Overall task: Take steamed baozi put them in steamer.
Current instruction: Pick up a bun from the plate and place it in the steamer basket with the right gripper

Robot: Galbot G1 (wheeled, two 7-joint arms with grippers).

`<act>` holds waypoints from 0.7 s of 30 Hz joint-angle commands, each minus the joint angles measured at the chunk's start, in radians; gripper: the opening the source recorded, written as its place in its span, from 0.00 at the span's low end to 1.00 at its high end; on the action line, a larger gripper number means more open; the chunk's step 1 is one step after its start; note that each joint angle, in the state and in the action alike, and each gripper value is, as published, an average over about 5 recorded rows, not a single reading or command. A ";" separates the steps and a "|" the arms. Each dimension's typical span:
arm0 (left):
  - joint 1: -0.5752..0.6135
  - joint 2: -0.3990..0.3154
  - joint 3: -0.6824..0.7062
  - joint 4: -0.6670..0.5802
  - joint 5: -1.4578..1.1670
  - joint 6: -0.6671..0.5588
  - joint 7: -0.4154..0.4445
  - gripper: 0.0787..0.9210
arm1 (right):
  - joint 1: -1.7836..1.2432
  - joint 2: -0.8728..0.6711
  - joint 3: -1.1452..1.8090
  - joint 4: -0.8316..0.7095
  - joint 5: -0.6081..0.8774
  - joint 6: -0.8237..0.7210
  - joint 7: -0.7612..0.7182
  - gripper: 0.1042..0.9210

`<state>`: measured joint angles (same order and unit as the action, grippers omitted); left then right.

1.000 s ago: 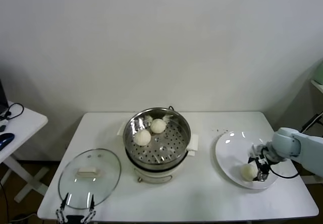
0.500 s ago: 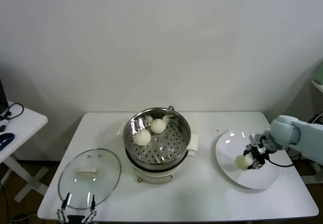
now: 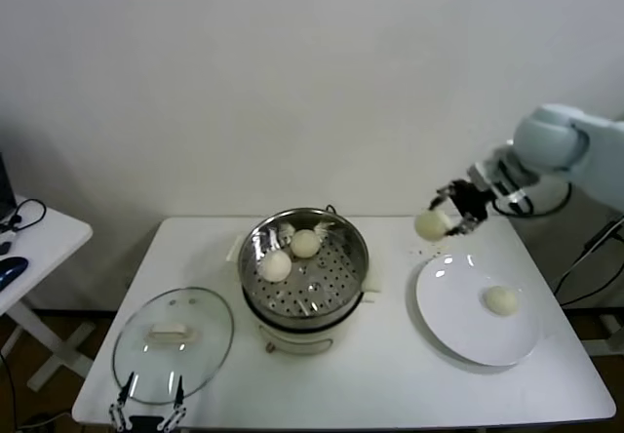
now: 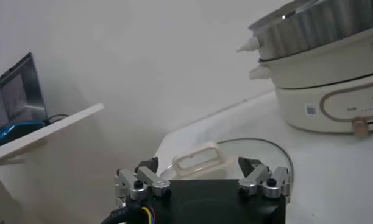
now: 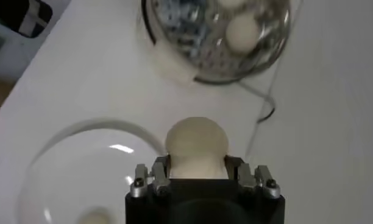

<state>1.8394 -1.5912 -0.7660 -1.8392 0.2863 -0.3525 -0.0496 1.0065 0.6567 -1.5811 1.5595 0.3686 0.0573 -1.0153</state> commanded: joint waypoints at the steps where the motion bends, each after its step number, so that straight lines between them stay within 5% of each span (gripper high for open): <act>1: -0.001 -0.001 0.002 -0.005 -0.003 0.002 0.000 0.88 | 0.163 0.236 0.128 0.198 -0.027 0.199 -0.005 0.61; 21: -0.013 0.003 -0.008 -0.016 -0.014 0.012 0.002 0.88 | -0.414 0.620 0.107 -0.028 -0.360 0.183 0.132 0.60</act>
<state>1.8279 -1.5895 -0.7732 -1.8584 0.2753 -0.3419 -0.0489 0.8082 1.0994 -1.4901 1.6204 0.1408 0.2175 -0.9258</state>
